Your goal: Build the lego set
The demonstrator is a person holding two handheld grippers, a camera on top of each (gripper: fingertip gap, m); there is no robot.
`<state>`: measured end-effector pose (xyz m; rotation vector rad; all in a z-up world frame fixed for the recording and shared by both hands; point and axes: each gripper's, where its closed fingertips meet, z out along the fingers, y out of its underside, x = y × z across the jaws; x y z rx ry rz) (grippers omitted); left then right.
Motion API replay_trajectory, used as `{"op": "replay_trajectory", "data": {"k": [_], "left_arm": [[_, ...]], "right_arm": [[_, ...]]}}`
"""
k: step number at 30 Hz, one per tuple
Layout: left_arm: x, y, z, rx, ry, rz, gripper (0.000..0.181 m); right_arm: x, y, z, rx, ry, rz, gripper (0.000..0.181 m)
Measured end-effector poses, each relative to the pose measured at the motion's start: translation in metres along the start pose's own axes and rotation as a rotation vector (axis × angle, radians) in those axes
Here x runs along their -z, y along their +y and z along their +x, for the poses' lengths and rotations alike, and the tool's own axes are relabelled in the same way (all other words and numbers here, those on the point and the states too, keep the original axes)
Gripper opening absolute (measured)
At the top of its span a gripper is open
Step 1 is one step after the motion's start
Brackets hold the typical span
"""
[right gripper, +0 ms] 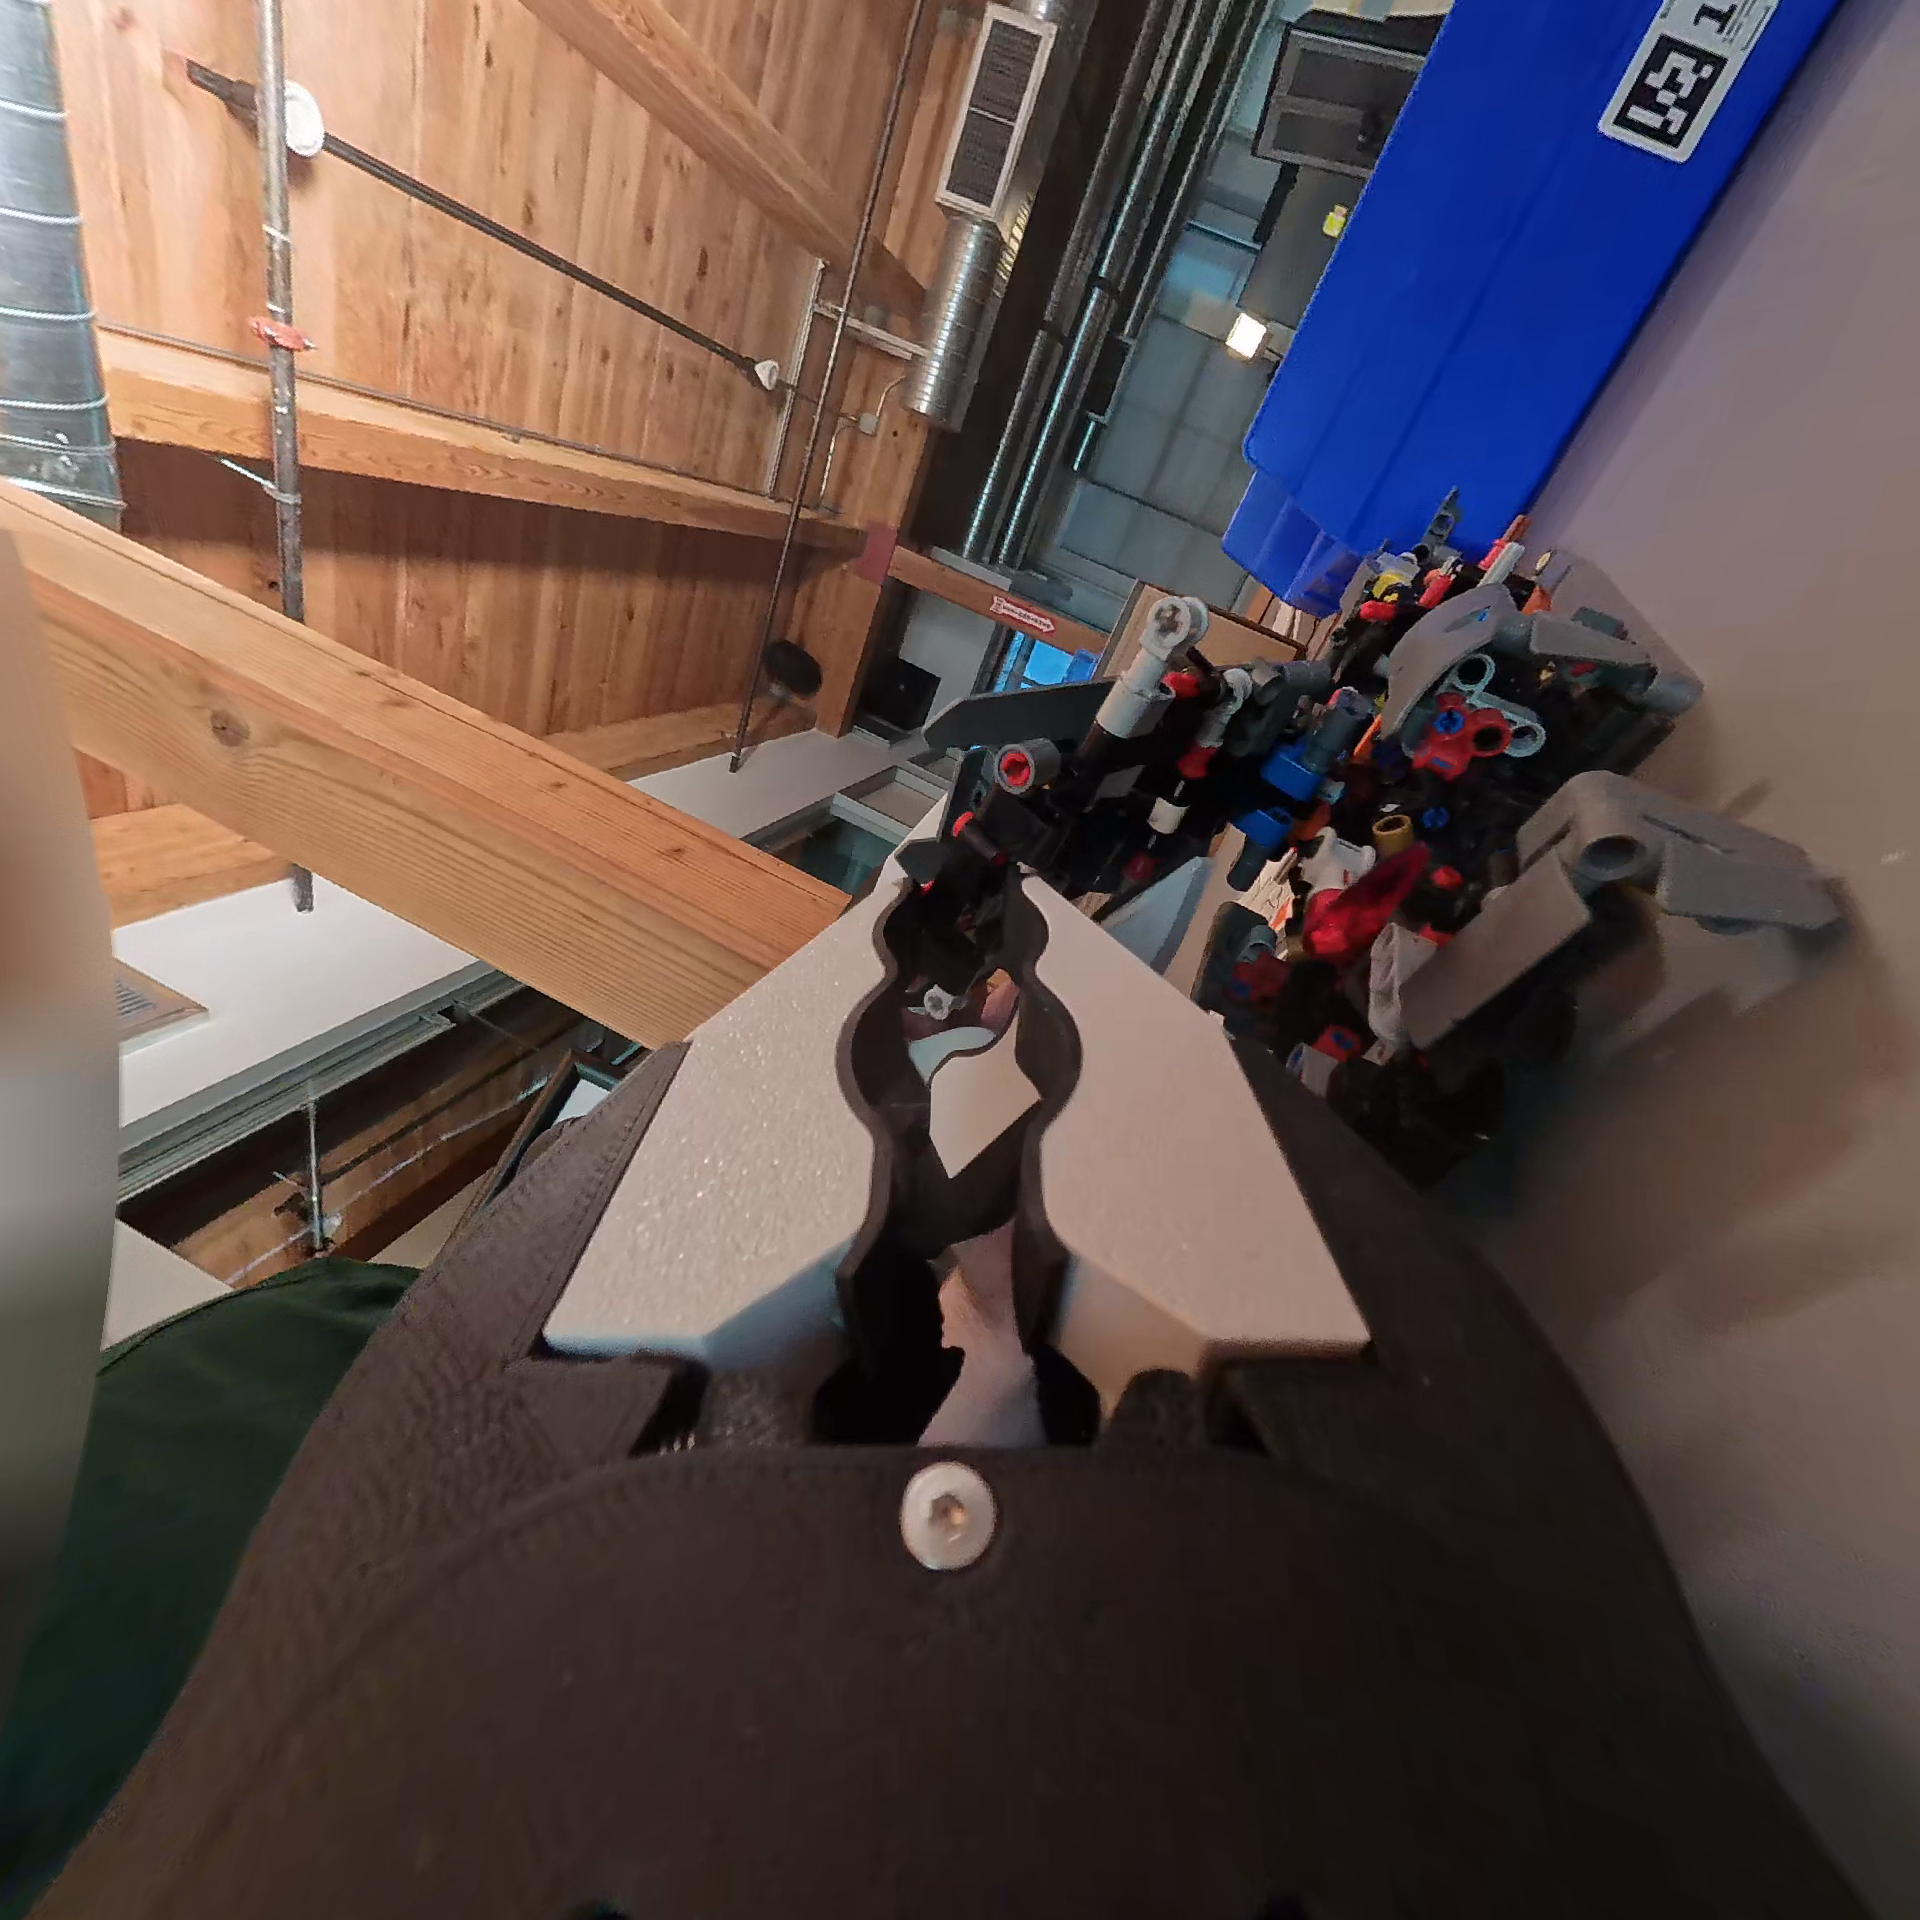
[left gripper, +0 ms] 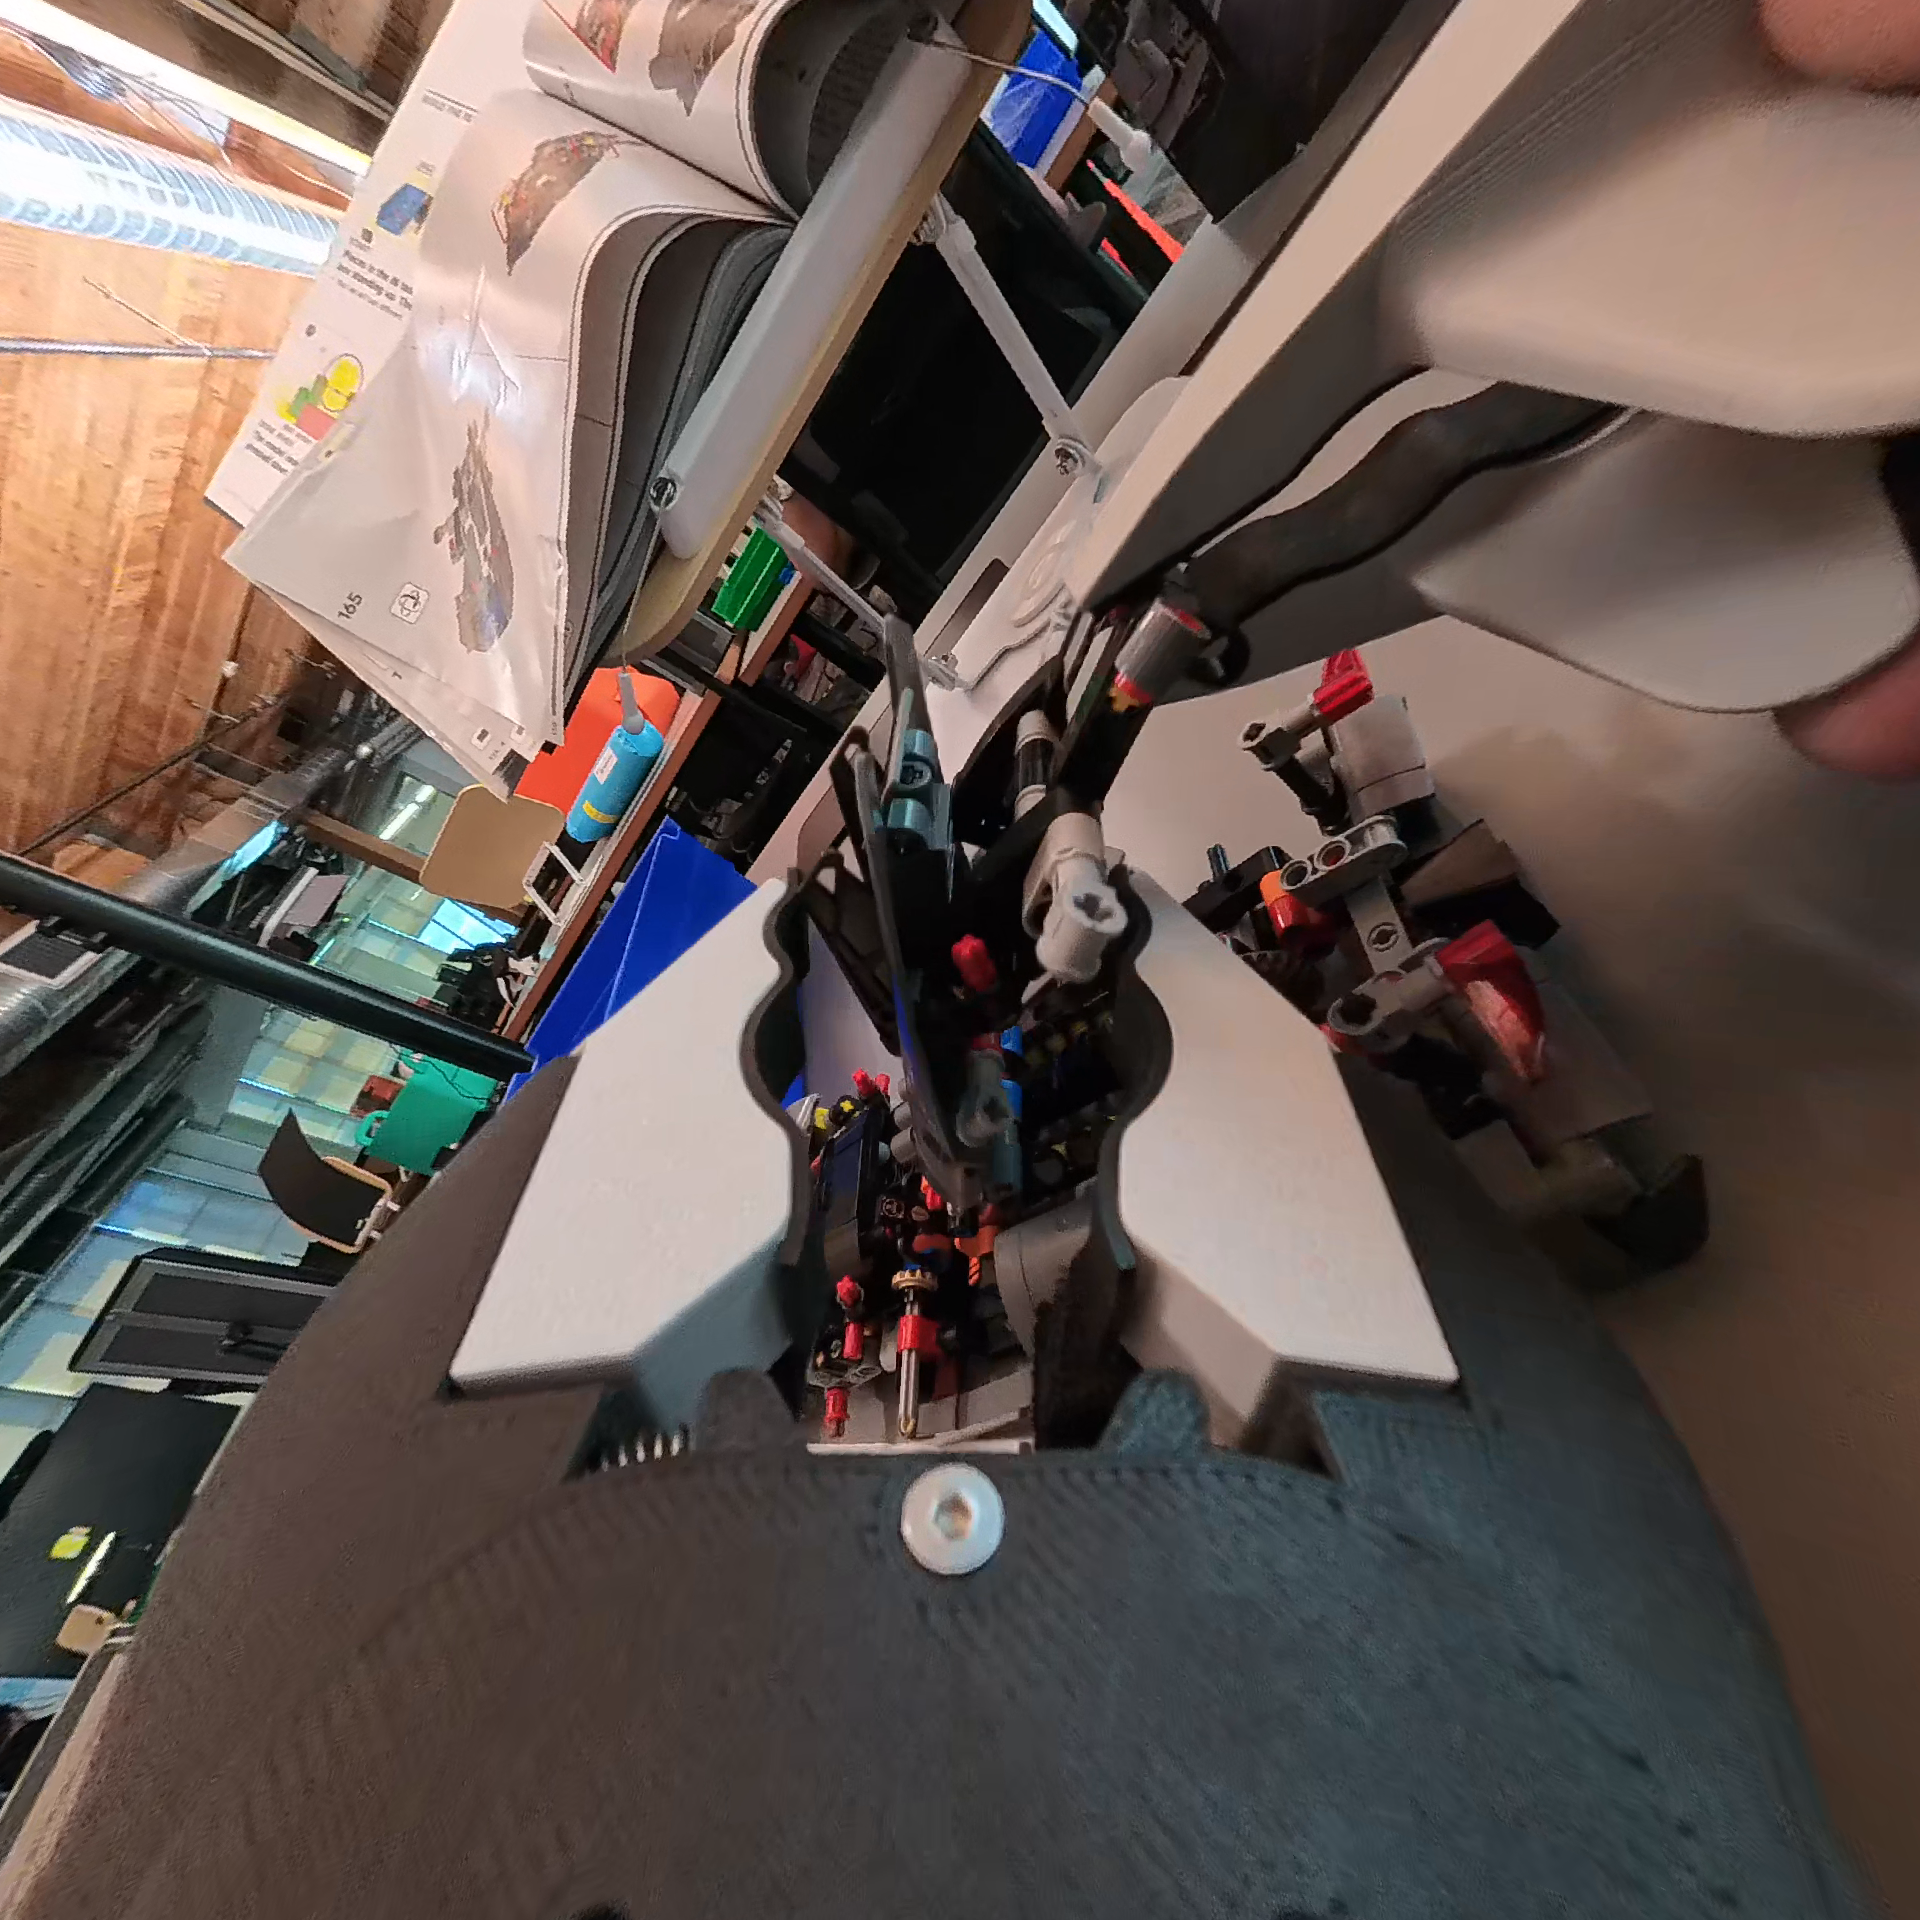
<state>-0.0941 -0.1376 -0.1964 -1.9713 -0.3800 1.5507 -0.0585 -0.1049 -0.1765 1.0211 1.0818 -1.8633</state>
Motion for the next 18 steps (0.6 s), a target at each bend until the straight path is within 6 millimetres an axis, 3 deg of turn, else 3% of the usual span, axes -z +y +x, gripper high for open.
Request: {"op": "replay_trajectory", "data": {"k": [7,18], "left_arm": [[0.003,-0.001,0.003,-0.003,0.010,-0.006,0.059],[0.006,-0.001,0.006,0.003,0.031,-0.010,0.058]], "right_arm": [[-0.001,0.010,0.008,0.030,0.091,-0.045,0.013],[0.000,0.013,-0.001,0.053,0.094,-0.043,0.012]]}}
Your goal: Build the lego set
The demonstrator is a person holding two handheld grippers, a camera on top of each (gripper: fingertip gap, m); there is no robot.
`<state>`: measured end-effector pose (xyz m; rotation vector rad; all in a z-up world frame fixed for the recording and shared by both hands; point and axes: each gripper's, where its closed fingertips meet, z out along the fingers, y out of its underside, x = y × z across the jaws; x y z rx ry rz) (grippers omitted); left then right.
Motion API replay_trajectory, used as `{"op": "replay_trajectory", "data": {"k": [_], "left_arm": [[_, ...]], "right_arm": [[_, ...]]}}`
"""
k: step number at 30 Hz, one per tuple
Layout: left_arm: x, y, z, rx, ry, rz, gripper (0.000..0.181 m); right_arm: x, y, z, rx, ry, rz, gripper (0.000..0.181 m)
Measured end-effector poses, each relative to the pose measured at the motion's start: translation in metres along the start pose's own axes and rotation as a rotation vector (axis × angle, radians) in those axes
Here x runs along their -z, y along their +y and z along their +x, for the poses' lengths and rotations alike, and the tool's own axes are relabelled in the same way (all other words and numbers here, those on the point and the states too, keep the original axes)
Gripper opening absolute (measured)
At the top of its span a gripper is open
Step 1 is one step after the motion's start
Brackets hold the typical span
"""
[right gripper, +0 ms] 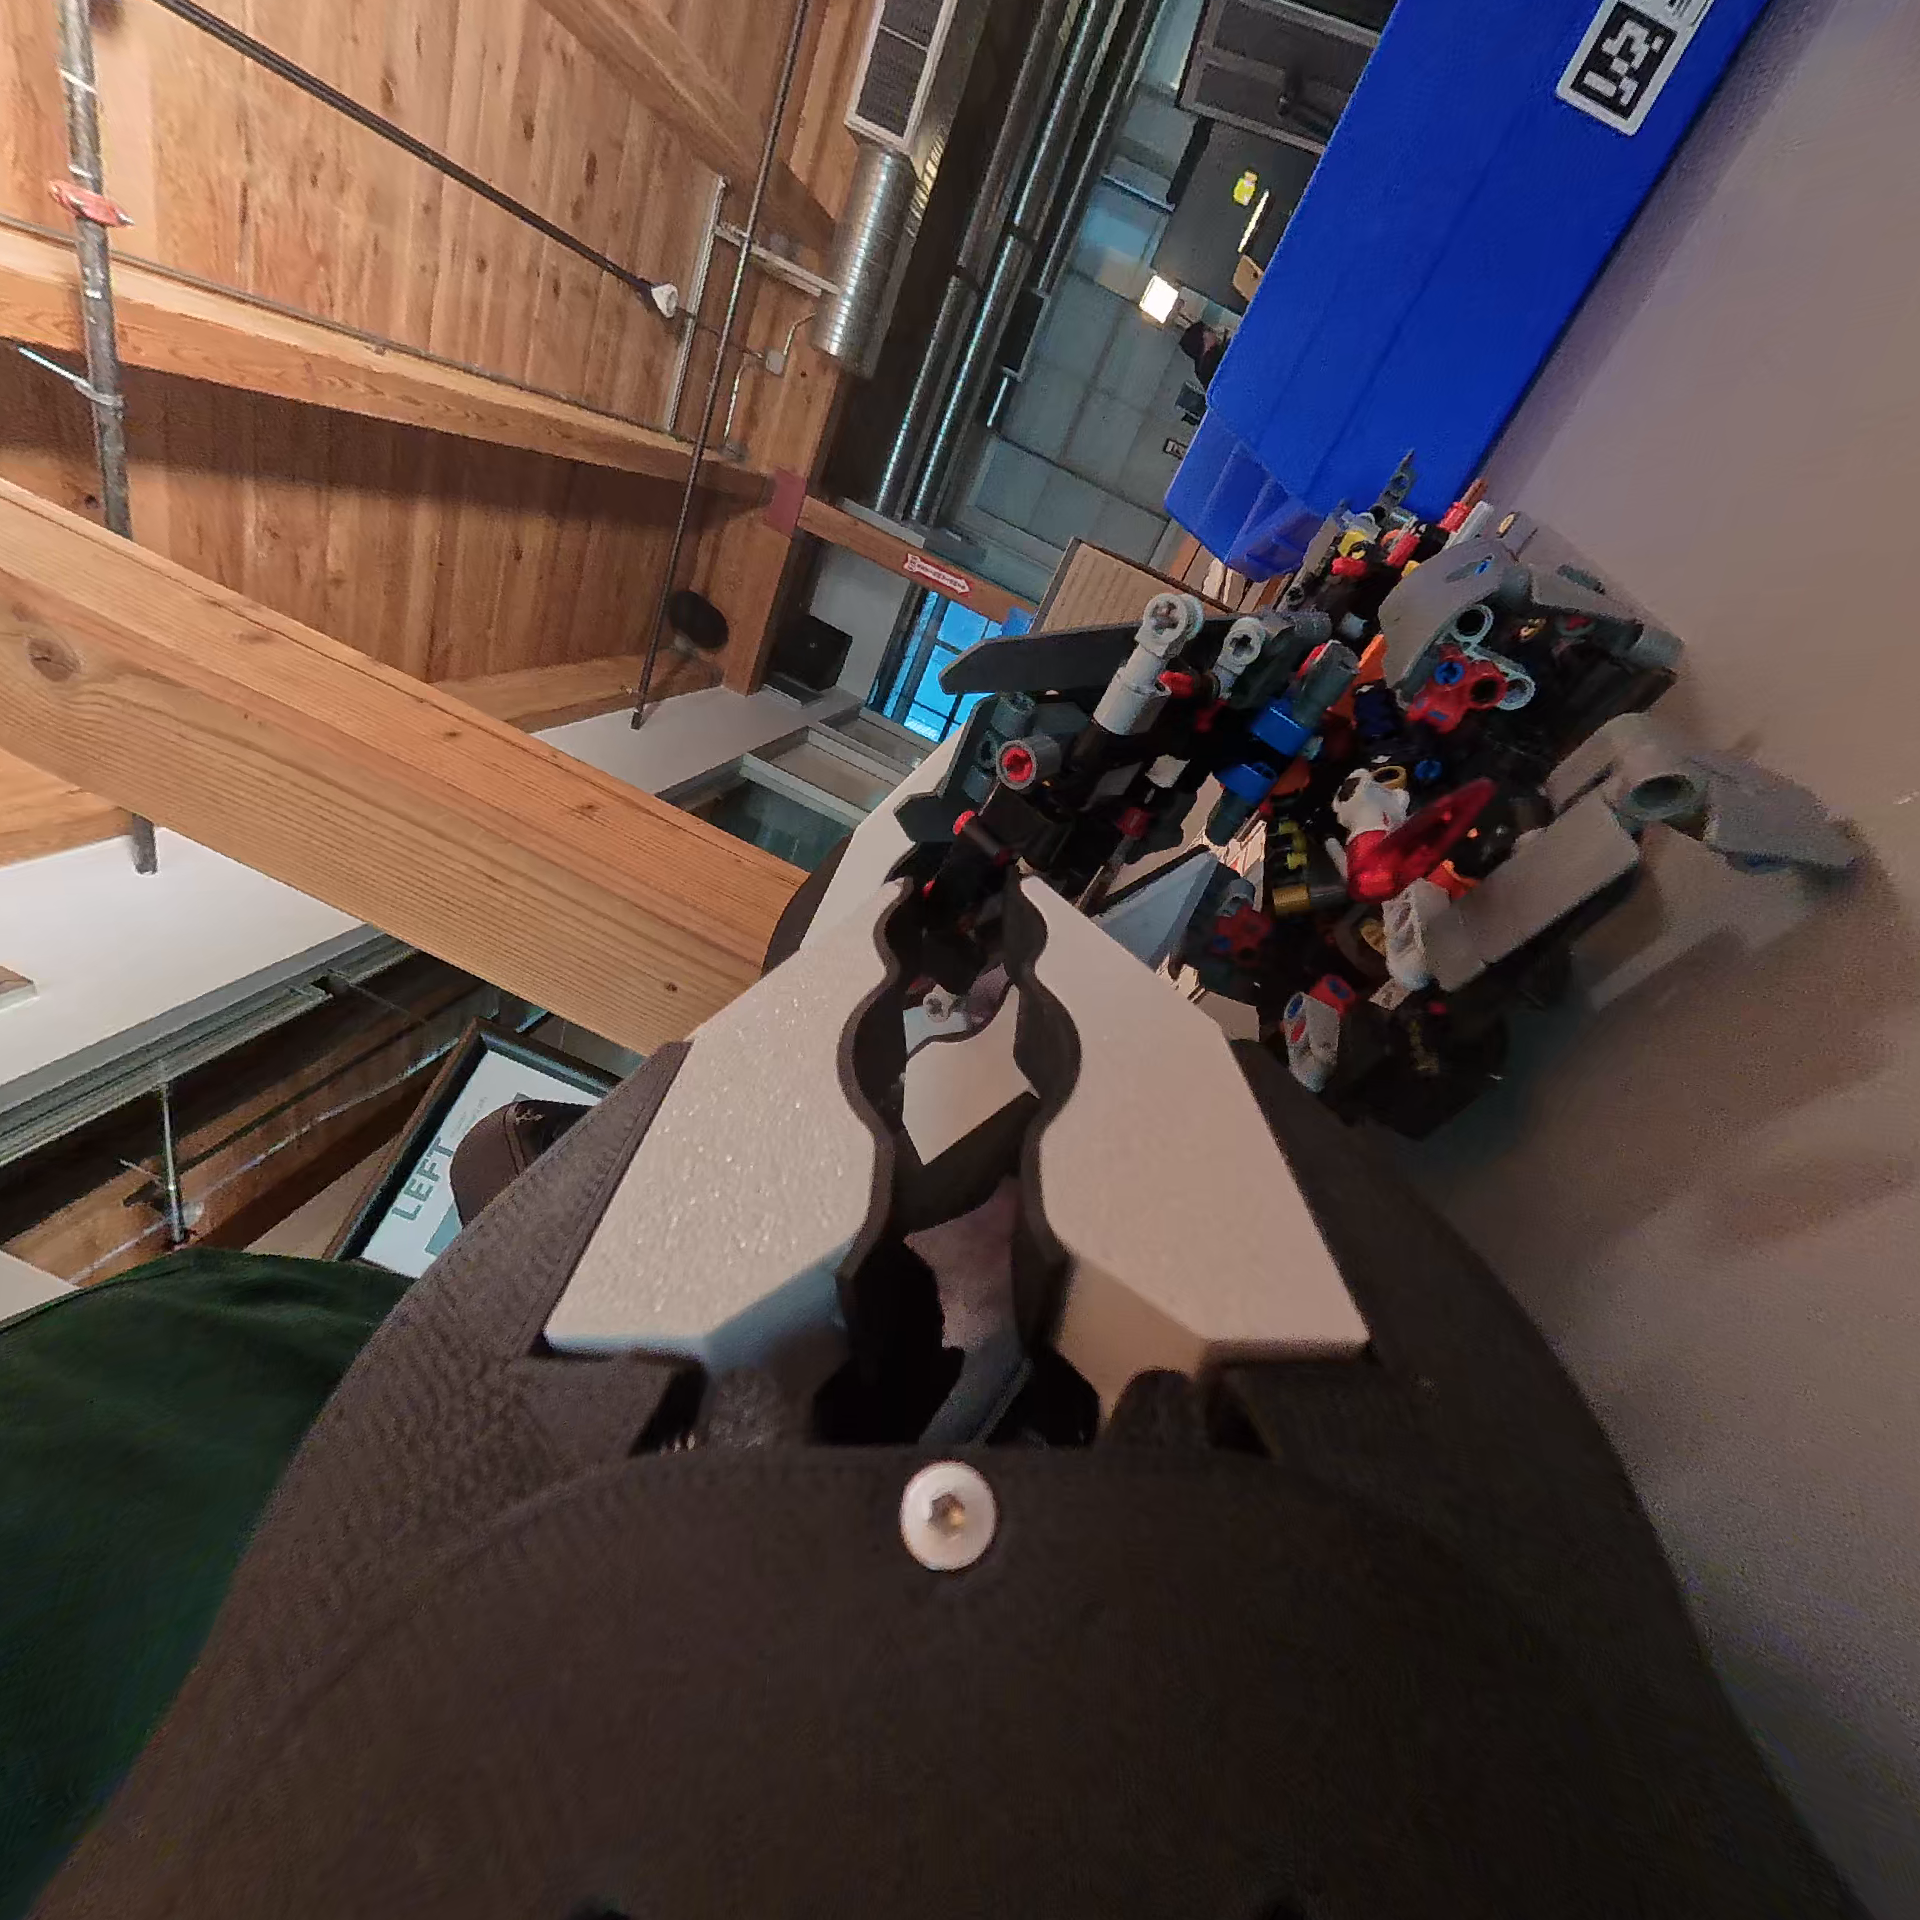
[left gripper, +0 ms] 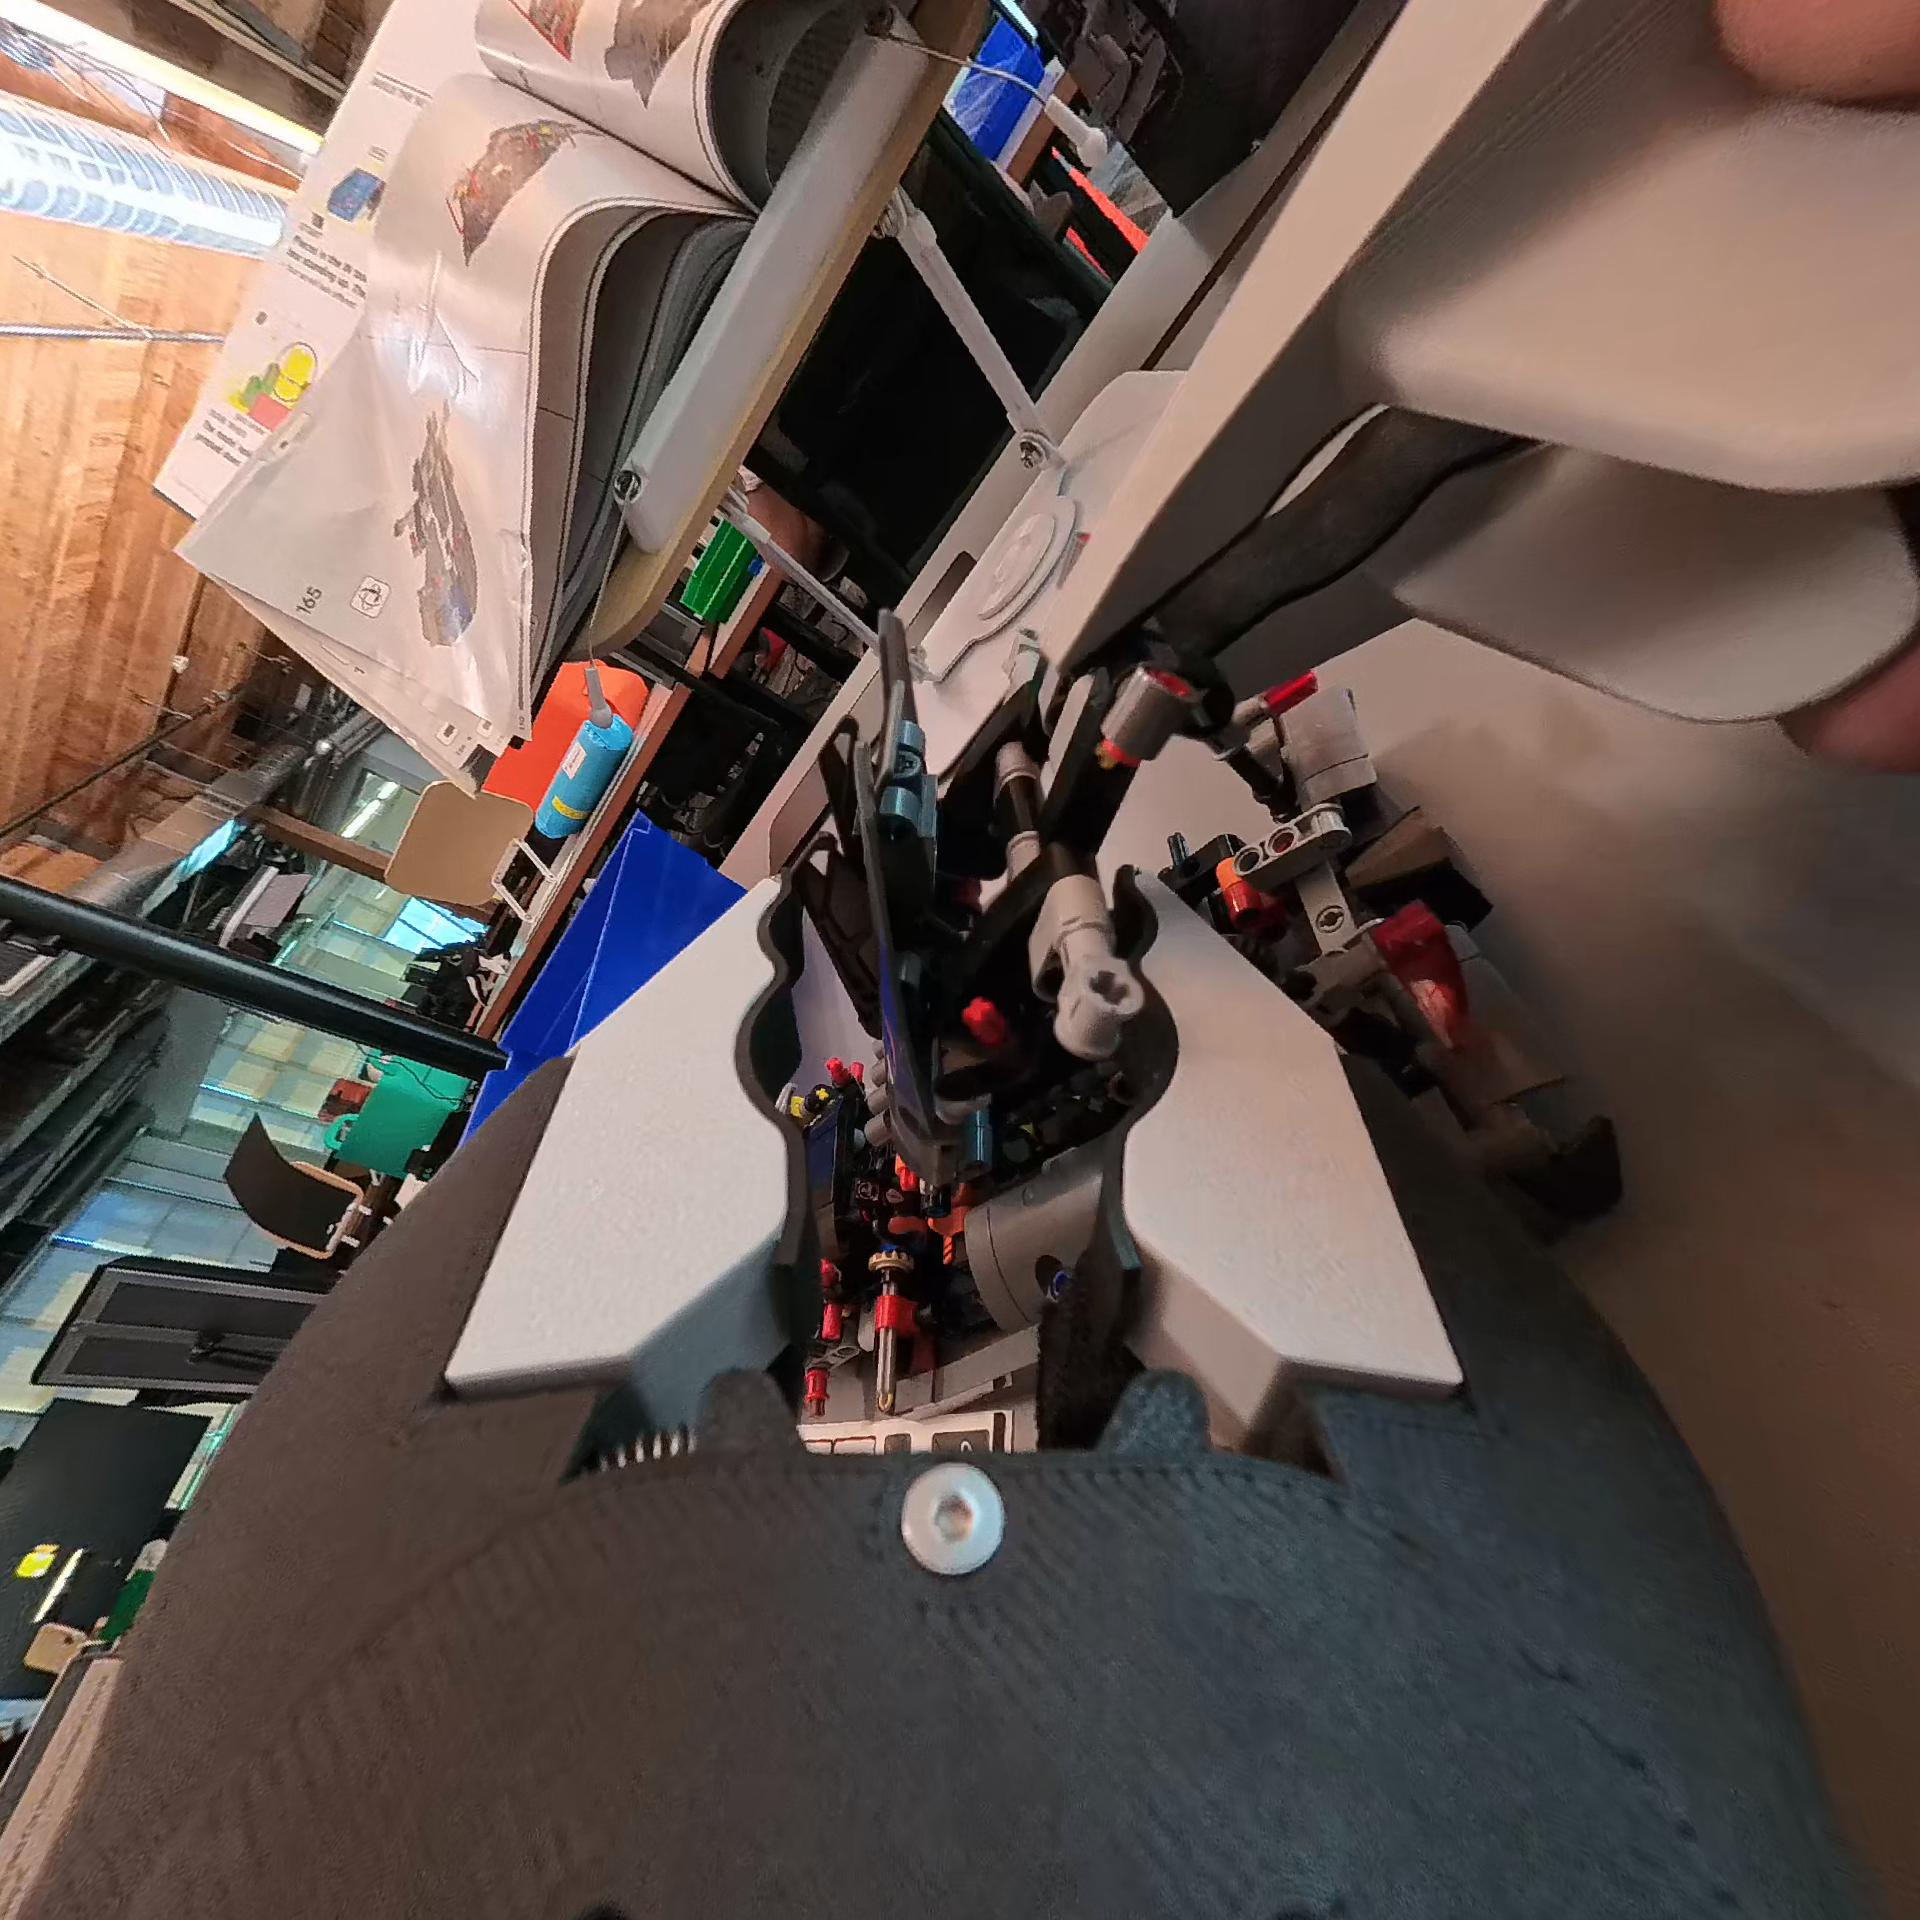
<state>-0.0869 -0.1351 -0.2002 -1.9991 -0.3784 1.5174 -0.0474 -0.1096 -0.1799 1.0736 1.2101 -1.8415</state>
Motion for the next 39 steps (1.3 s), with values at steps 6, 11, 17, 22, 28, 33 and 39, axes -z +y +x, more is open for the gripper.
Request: {"op": "replay_trajectory", "data": {"k": [6,11,17,22,28,33,39], "left_arm": [[0.000,-0.001,-0.003,0.002,-0.003,-0.005,0.052],[-0.003,-0.001,-0.005,-0.003,-0.012,-0.011,0.052],[-0.005,0.001,-0.010,-0.015,-0.024,-0.028,0.050],[-0.007,0.003,-0.011,-0.032,-0.043,-0.035,0.047],[-0.009,0.001,-0.011,-0.030,-0.052,-0.022,0.047],[-0.010,0.003,-0.012,-0.014,-0.053,-0.023,0.045],[-0.007,0.005,-0.004,0.006,-0.018,-0.026,0.056]], "right_arm": [[0.000,-0.004,0.000,0.004,0.001,0.045,0.012],[-0.003,-0.006,-0.001,0.004,-0.017,0.078,0.012],[-0.001,-0.008,0.001,-0.019,-0.048,0.090,0.012],[0.000,-0.008,0.001,-0.028,-0.056,0.083,0.012],[0.001,-0.008,0.002,-0.048,-0.066,0.078,0.012],[0.001,-0.009,0.003,-0.054,-0.064,0.076,0.012],[0.001,-0.010,0.003,-0.052,-0.061,0.079,0.012]]}}
